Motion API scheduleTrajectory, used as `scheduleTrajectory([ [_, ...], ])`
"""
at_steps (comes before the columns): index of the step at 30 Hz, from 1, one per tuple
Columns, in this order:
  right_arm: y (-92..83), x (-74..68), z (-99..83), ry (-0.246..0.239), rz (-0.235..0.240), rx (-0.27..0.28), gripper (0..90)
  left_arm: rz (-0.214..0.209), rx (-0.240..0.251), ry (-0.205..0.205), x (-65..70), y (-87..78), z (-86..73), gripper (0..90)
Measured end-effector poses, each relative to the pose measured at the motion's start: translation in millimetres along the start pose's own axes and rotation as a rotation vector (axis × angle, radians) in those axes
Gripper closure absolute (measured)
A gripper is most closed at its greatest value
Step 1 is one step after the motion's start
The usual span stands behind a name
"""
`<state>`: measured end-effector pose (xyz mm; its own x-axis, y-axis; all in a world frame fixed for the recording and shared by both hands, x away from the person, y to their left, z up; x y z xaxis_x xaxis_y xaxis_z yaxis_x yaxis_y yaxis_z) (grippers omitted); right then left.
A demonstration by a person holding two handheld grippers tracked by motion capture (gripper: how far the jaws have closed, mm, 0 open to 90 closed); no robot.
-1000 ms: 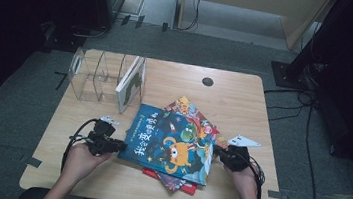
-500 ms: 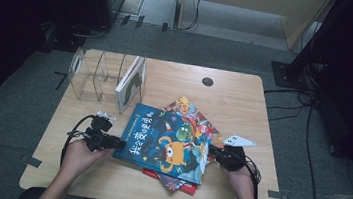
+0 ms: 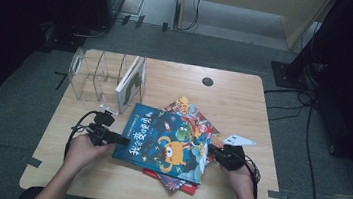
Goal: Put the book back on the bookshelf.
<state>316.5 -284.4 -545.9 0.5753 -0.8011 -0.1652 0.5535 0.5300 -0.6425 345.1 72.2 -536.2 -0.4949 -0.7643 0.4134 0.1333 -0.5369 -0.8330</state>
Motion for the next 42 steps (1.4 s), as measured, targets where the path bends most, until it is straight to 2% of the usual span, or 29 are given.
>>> scheduleTrajectory([
  [5,-0.3,0.1,0.0,-0.002,0.003,-0.004,90.0,0.002,-0.013,-0.001,1.3,2.6,3.9,47.3],
  [12,1.7,-3.1,1.1,0.001,0.016,-0.009,90.0,0.011,-0.008,-0.003,-2.4,-0.3,0.7,46.2],
  [20,3.2,-8.6,1.5,-0.01,0.03,-0.019,90.0,-0.03,-0.013,-0.03,-8.0,0.3,-0.7,43.8],
  [23,3.3,-8.7,1.4,-0.005,0.033,-0.018,90.0,-0.075,-0.036,-0.058,-4.4,7.2,-1.1,39.3],
  [25,3.7,-8.8,1.4,0.001,0.034,-0.013,90.0,-0.07,-0.04,-0.096,-3.5,7.6,0.3,38.8],
  [28,3.8,-9.2,1.4,0.003,0.035,-0.013,90.0,-0.055,-0.049,-0.113,-0.6,3.2,1.6,40.8],
  [31,3.5,-8.9,1.2,-0.001,0.039,-0.015,90.0,-0.053,-0.012,-0.088,6.0,-12.7,5.9,44.1],
  [34,4.1,-10.7,1.1,-0.001,0.056,-0.015,90.0,-0.021,0.041,-0.037,19.2,-39.5,15.9,47.6],
  [36,5.3,-14.9,1.4,-0.02,0.072,-0.022,90.0,-0.012,0.055,-0.007,29.0,-57.4,23.6,48.2],
  [38,6.9,-18.7,2.0,-0.033,0.079,-0.025,90.0,-0.047,0.072,0.004,37.9,-72.5,31.2,49.4],
  [40,8.9,-21.2,3.0,-0.041,0.088,-0.022,90.0,-0.109,0.079,-0.004,48.7,-86.2,40.1,51.6],
  [42,12.5,-24.9,4.8,-0.05,0.101,-0.015,90.0,-0.13,0.057,0.02,57.8,-94.2,47.6,54.5],
])
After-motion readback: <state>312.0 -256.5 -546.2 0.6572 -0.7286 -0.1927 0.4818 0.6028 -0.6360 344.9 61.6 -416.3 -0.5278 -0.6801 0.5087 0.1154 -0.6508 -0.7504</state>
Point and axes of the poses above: each handheld gripper's, and its own axes: y roughly forward along the jaws, z roughly out of its top, x roughly to its right, the point moved 7 cm from there along y, roughly forward along the jaws, and after that the axes turned 1 degree about z, right-handed, at the moved point
